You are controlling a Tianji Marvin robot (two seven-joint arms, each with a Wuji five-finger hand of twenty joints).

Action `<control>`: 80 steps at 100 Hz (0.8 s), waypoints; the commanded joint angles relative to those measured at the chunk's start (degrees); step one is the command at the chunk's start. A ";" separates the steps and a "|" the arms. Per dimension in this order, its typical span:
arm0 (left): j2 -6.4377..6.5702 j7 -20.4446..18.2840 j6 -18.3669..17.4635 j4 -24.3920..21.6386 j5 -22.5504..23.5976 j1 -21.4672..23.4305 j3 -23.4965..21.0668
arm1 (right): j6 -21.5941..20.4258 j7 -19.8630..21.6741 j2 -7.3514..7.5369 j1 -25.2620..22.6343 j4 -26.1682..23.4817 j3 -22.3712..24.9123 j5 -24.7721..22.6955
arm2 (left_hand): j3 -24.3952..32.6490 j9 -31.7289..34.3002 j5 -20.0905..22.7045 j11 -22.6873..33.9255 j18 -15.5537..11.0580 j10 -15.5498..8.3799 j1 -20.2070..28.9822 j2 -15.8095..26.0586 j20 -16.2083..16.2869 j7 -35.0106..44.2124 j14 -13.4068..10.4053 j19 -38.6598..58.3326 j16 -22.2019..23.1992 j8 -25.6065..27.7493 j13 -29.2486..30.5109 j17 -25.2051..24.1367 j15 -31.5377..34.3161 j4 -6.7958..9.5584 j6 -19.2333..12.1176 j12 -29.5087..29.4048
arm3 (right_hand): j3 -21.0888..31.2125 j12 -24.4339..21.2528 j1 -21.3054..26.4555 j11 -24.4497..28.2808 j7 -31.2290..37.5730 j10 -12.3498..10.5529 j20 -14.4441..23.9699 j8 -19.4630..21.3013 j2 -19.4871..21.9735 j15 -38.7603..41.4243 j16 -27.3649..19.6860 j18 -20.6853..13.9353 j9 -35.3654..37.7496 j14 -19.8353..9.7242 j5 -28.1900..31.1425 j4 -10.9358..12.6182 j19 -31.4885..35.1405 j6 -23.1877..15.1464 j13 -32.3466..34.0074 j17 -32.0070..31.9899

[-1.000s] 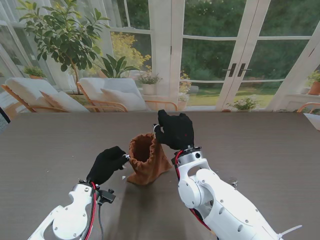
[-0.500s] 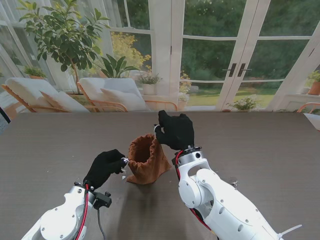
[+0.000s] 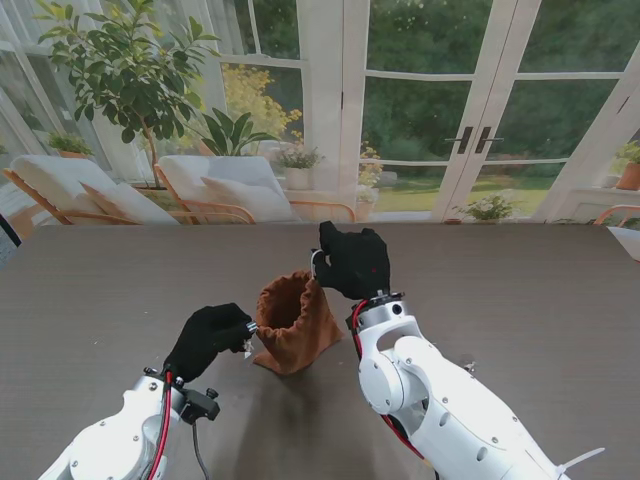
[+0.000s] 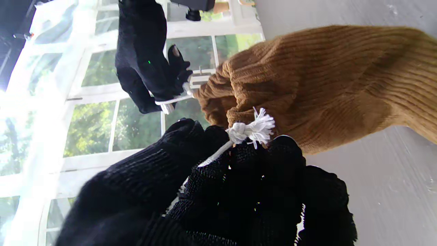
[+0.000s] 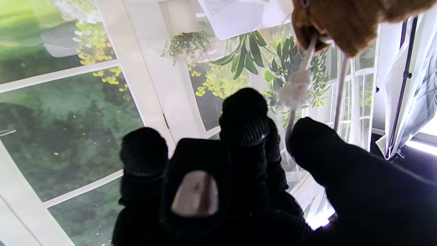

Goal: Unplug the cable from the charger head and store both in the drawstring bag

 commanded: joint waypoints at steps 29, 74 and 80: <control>1.17 -5.74 -1.60 0.15 -1.45 -0.42 -0.59 | -0.44 2.41 0.34 0.92 0.42 0.01 -0.39 | 6.65 2.93 6.09 2.95 -2.04 -3.77 -1.69 1.50 -0.56 4.66 -1.68 1.54 1.56 4.56 4.31 1.77 6.52 -0.49 -8.21 -0.36 | -0.62 0.00 0.89 -1.39 3.08 2.52 -1.93 2.36 0.99 2.30 0.50 -0.84 4.46 -7.37 -0.77 0.30 1.75 1.82 0.60 25.38; 1.67 -7.92 -5.19 -2.26 -3.85 0.35 -3.10 | -6.64 7.64 2.52 4.88 3.02 0.32 -3.61 | 6.96 3.19 6.06 3.61 -2.66 -4.78 -2.72 2.28 -1.44 5.51 -2.98 2.37 1.31 5.87 5.21 3.48 7.23 -0.93 -8.82 -0.24 | -2.64 0.99 0.68 -1.03 2.10 1.54 -2.15 4.00 2.28 0.56 -0.24 -1.94 2.65 -7.88 -2.10 -0.18 -0.74 -1.71 0.64 24.04; 1.78 -8.46 -5.38 -2.72 -4.29 0.49 -3.46 | -7.49 7.94 2.75 5.44 3.55 0.22 -4.14 | 6.98 3.26 6.13 3.64 -2.57 -4.88 -2.86 2.33 -1.59 5.54 -3.08 2.46 1.22 5.85 5.39 3.71 7.25 -0.93 -8.87 -0.32 | -2.72 1.06 0.71 -0.97 2.06 1.52 -2.09 4.07 2.35 0.50 -0.26 -2.05 2.59 -8.00 -2.18 -0.21 -0.80 -1.86 0.65 24.01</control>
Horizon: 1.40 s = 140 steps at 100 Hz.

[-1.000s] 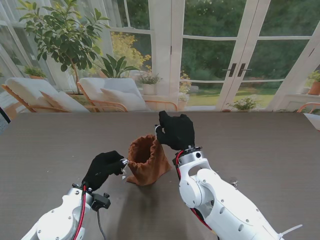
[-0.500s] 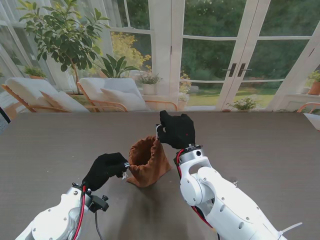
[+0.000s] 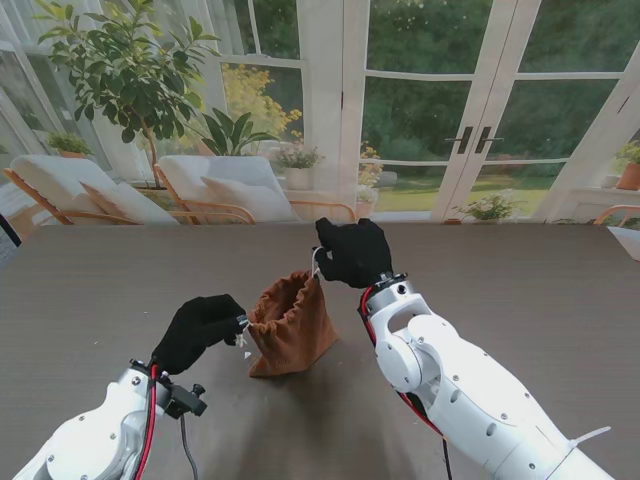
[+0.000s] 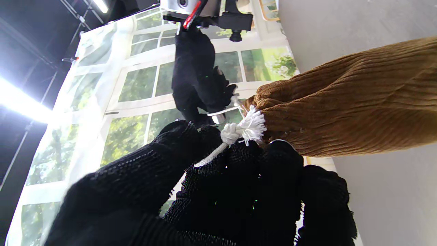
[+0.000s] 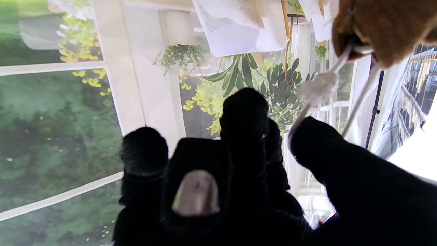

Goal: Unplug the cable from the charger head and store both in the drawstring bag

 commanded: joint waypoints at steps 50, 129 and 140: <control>0.86 -5.20 -0.60 -3.54 -2.41 0.64 -2.23 | -3.95 2.71 2.52 5.39 4.25 -2.73 -7.74 | 4.38 2.02 4.49 1.01 -2.56 -3.19 -0.01 2.29 -1.79 5.54 -1.42 2.25 0.20 1.62 3.35 1.81 3.35 -0.96 -7.18 -0.27 | -1.63 1.35 1.37 -0.30 2.02 1.13 -1.73 1.58 2.34 0.57 -0.19 -2.17 2.29 -8.71 -1.63 -0.29 -1.18 -0.13 0.69 24.36; 1.31 -5.99 0.68 -10.22 -1.06 3.55 -5.09 | -10.09 4.90 4.96 10.27 8.92 -5.49 -13.12 | 4.46 2.47 4.47 1.04 -2.61 -4.00 -0.52 2.41 -3.22 5.71 -2.59 3.02 -0.21 1.69 4.44 3.19 3.79 -1.05 -7.72 -0.03 | -2.16 1.84 1.52 0.53 1.95 0.38 -1.45 2.44 2.55 -0.10 -0.42 -2.67 1.73 -9.45 -1.92 -0.15 -1.64 -0.55 0.72 24.01; 1.29 -5.85 0.76 -10.95 -1.08 3.93 -5.36 | -10.14 5.57 5.18 10.80 9.44 -5.82 -13.50 | 4.48 2.45 4.40 1.01 -2.62 -3.96 -0.45 2.37 -3.36 5.68 -2.66 3.07 -0.26 1.63 4.48 3.19 3.80 -1.05 -7.65 -0.01 | -2.18 1.83 1.50 0.54 1.93 0.36 -1.44 2.46 2.55 -0.17 -0.44 -2.76 1.69 -9.44 -1.92 -0.13 -1.68 -0.56 0.72 23.97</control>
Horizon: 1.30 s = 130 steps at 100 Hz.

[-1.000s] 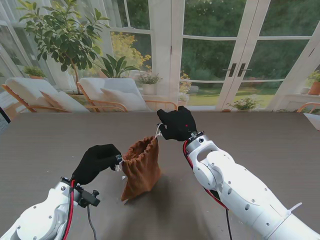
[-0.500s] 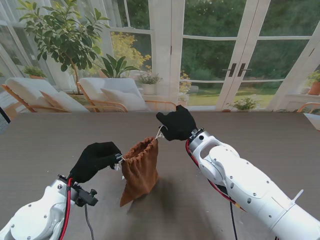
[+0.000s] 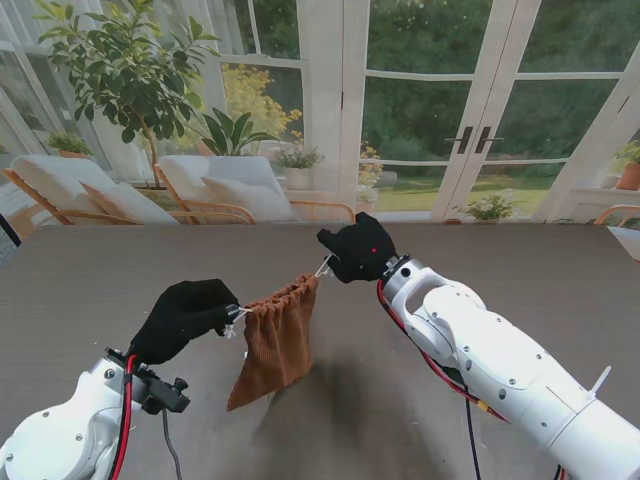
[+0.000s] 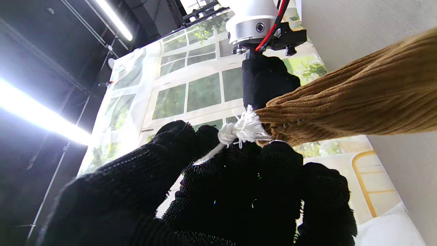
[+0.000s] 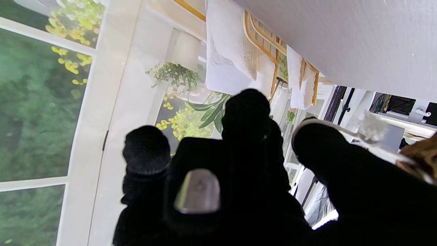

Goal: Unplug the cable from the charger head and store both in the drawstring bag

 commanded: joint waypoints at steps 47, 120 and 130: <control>-0.20 0.36 0.10 -4.42 0.57 2.79 -1.71 | -0.66 2.90 0.86 2.40 3.43 -1.10 -0.75 | 3.44 1.41 3.98 0.70 -2.59 -3.13 0.92 2.38 -1.03 5.48 -1.74 2.80 -0.38 1.27 3.08 1.05 3.09 -1.00 -6.74 0.07 | -1.07 0.90 1.60 0.55 1.74 1.00 -1.35 1.59 2.07 0.03 -0.55 -1.83 1.45 -8.64 -1.49 0.60 -0.89 -0.27 0.73 23.72; -0.76 3.35 0.20 -8.40 1.54 5.34 -3.39 | -1.15 3.41 1.12 3.89 6.82 -1.98 0.02 | 3.44 1.60 3.98 0.63 -2.59 -3.18 0.93 2.41 -1.58 5.44 -1.96 3.24 -0.43 1.42 3.30 1.46 3.17 -1.03 -6.81 0.07 | -1.46 0.91 1.65 0.54 1.66 0.90 -1.28 1.90 2.23 -0.27 -0.68 -2.15 1.12 -8.64 -1.83 0.59 -1.41 -0.89 0.74 23.03; -0.83 3.75 0.01 -8.83 1.73 5.84 -3.66 | -1.23 3.55 1.15 4.13 7.54 -2.16 0.32 | 3.40 1.57 3.93 0.64 -2.56 -3.24 0.89 2.39 -1.63 5.42 -1.95 3.25 -0.42 1.43 3.29 1.42 3.19 -1.05 -6.82 0.09 | -1.45 0.92 1.62 0.54 1.65 0.86 -1.26 1.91 2.21 -0.28 -0.69 -2.18 1.08 -8.64 -1.82 0.59 -1.43 -0.95 0.74 23.03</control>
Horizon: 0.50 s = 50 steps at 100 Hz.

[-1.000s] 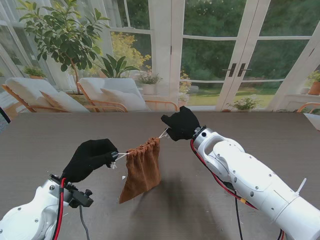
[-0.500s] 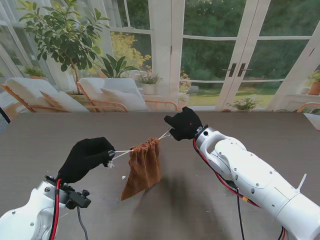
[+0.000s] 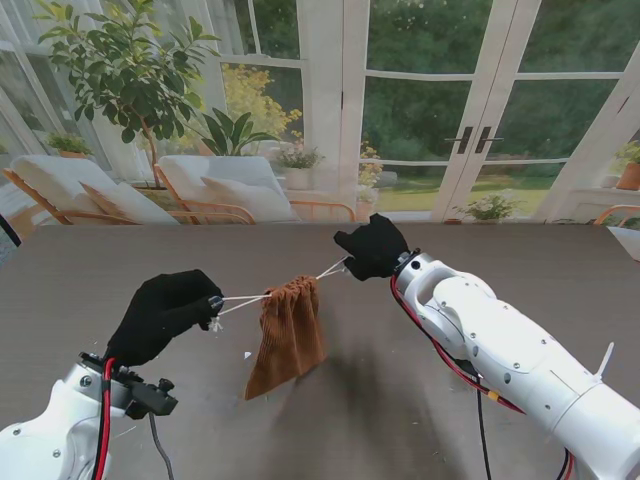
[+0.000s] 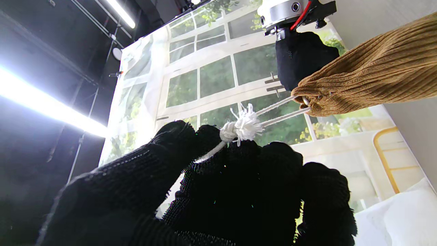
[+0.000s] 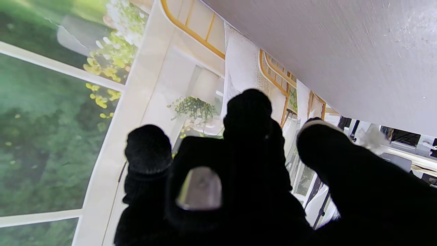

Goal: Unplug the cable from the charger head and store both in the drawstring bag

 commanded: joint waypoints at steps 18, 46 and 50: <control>-0.47 -0.25 -0.92 -1.68 -0.04 1.80 -1.21 | -0.32 1.46 0.58 1.08 2.73 -0.57 0.29 | 3.30 1.14 3.99 0.73 -2.51 -3.27 0.91 2.42 -0.79 5.55 -1.60 2.61 -0.33 1.54 2.15 0.65 2.64 -1.03 -6.79 0.23 | 0.04 0.91 1.99 0.56 1.65 1.32 -1.23 1.64 1.71 0.26 -0.19 -1.44 1.08 -8.13 -1.75 0.66 -0.85 -0.29 0.74 22.99; -0.69 0.95 -0.78 -2.59 0.62 2.67 -1.38 | -0.28 2.22 0.71 2.05 4.32 -0.83 0.76 | 3.31 1.17 3.96 0.68 -2.48 -3.24 0.87 2.44 -0.87 5.58 -1.58 2.69 -0.34 1.56 2.13 0.69 2.63 -1.03 -6.91 0.26 | 0.02 0.91 2.02 0.57 1.63 1.35 -1.19 1.66 1.71 0.24 -0.20 -1.50 1.05 -8.14 -1.78 0.64 -0.90 -0.32 0.74 22.97; -0.72 1.12 -0.63 -2.68 0.74 2.68 -1.31 | -0.32 2.36 0.78 2.06 4.30 -0.74 0.67 | 3.33 1.19 4.02 0.68 -2.48 -3.24 0.89 2.46 -0.88 5.61 -1.60 2.69 -0.33 1.57 2.11 0.68 2.63 -1.02 -6.90 0.26 | 0.01 0.91 2.01 0.57 1.63 1.35 -1.19 1.66 1.72 0.22 -0.21 -1.50 1.05 -8.15 -1.78 0.64 -0.90 -0.32 0.73 22.97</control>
